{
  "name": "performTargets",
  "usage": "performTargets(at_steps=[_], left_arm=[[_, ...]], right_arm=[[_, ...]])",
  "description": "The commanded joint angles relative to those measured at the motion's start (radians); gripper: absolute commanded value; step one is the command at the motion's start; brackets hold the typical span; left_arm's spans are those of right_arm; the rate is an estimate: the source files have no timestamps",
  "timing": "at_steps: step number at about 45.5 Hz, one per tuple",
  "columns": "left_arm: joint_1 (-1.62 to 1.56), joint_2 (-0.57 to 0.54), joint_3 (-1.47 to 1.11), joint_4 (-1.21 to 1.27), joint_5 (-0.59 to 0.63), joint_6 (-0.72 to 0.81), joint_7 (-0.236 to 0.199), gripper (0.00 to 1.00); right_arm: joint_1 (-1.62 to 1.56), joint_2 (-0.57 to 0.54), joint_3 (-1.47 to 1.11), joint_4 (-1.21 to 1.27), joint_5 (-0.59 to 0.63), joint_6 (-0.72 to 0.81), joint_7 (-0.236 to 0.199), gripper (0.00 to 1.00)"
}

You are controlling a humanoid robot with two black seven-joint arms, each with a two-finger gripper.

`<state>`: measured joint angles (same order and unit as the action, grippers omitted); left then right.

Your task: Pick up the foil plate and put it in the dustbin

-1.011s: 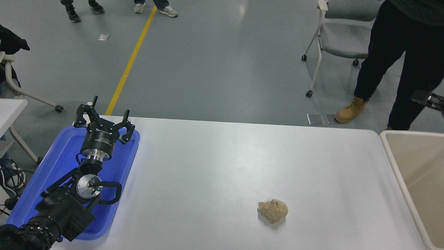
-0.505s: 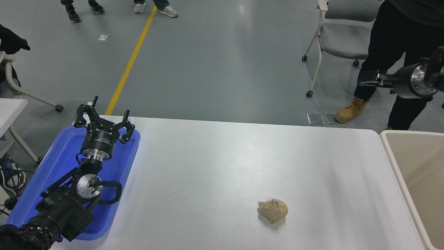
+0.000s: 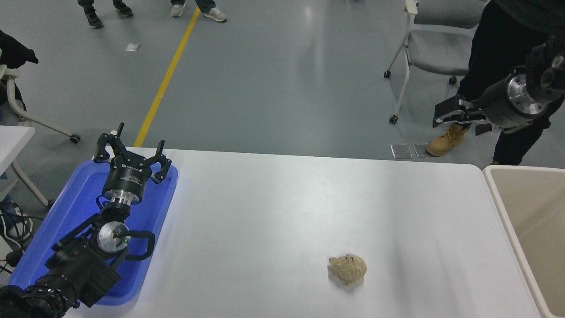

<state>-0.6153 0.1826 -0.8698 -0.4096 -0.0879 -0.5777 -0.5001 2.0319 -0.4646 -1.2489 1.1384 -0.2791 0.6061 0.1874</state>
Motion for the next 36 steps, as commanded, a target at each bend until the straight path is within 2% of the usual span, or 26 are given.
performTargets(at_steps=[1,8,36], left_arm=[[0.000,0.000,0.000,0.000,-0.001,0.001,0.000,1.00],[0.000,0.000,0.000,0.000,0.000,0.001,0.000,1.00],[0.000,0.000,0.000,0.000,-0.001,0.001,0.000,1.00]], right_arm=[[0.137,0.003,-0.030,0.181,-0.012,0.092,0.000,1.00],[0.197,0.009,-0.027,0.245,-0.012,0.144,0.000,1.00],[0.203,0.030,-0.024,0.242,-0.011,0.142,0.000,1.00]])
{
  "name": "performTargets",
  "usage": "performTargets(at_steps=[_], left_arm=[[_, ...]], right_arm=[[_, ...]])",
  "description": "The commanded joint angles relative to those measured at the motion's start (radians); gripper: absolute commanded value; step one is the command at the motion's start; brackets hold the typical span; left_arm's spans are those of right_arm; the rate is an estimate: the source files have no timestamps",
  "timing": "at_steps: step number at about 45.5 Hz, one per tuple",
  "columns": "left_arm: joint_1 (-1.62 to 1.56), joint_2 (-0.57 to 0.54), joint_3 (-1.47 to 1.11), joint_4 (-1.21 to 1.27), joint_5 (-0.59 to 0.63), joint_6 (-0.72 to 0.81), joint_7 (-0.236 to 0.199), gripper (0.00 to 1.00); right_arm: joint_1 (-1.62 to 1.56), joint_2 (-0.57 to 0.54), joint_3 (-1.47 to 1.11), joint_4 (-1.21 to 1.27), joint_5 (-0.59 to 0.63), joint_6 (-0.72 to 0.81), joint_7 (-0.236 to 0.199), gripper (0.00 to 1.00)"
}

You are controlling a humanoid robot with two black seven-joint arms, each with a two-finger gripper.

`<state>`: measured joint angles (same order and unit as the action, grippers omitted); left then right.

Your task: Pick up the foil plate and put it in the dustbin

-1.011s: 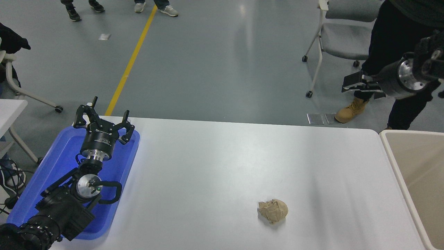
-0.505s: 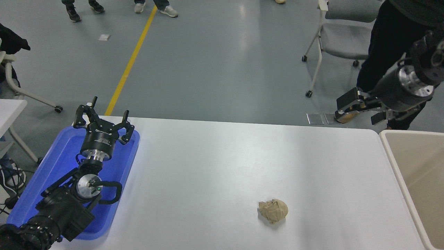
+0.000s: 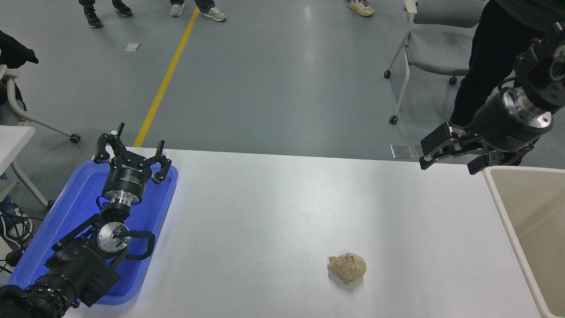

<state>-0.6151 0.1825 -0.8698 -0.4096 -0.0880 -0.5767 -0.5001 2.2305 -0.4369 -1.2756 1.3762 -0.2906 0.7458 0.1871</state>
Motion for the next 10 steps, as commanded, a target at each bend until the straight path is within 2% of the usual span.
performTargets(at_steps=[1,10], left_arm=[[0.000,0.000,0.000,0.000,0.001,0.000,0.000,1.00],[0.000,0.000,0.000,0.000,-0.001,0.000,0.000,1.00]], right_arm=[[0.003,0.003,0.002,0.003,0.001,0.003,0.000,1.00],[-0.002,0.024,0.005,-0.002,0.001,0.001,0.000,1.00]])
